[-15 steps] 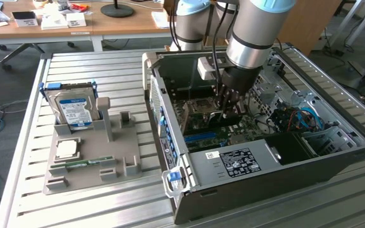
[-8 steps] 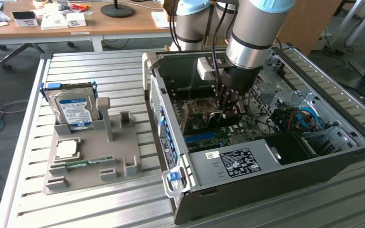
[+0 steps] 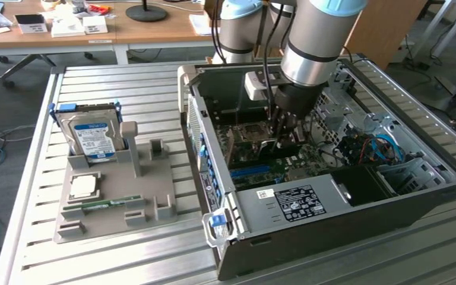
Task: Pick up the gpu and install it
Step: 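Insert the gpu into the slot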
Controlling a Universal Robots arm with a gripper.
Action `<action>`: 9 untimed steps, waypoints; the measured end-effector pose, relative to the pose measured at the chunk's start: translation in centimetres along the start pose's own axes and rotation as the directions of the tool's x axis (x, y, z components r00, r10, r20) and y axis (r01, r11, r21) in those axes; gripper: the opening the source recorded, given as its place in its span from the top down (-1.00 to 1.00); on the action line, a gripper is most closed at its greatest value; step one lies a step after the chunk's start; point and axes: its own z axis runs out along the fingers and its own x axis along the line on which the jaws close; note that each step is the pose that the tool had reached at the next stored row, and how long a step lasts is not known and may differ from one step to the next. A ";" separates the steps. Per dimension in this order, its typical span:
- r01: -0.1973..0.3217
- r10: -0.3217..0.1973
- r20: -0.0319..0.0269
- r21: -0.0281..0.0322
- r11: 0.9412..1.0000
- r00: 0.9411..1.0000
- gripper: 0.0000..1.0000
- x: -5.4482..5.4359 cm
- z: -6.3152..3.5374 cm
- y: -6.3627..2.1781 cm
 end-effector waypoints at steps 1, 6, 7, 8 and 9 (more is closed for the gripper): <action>0.000 0.000 0.000 0.000 1.000 1.000 0.47 0.1 0.00 0.00; 0.000 0.000 0.000 0.001 1.000 1.000 0.47 0.3 0.00 0.19; 0.000 0.000 0.000 0.002 1.000 1.000 0.47 0.3 -0.01 0.32; 0.000 0.000 0.000 0.002 1.000 1.000 0.47 0.3 0.00 0.46; 0.000 0.000 0.000 0.003 1.000 1.000 0.47 0.3 0.00 0.57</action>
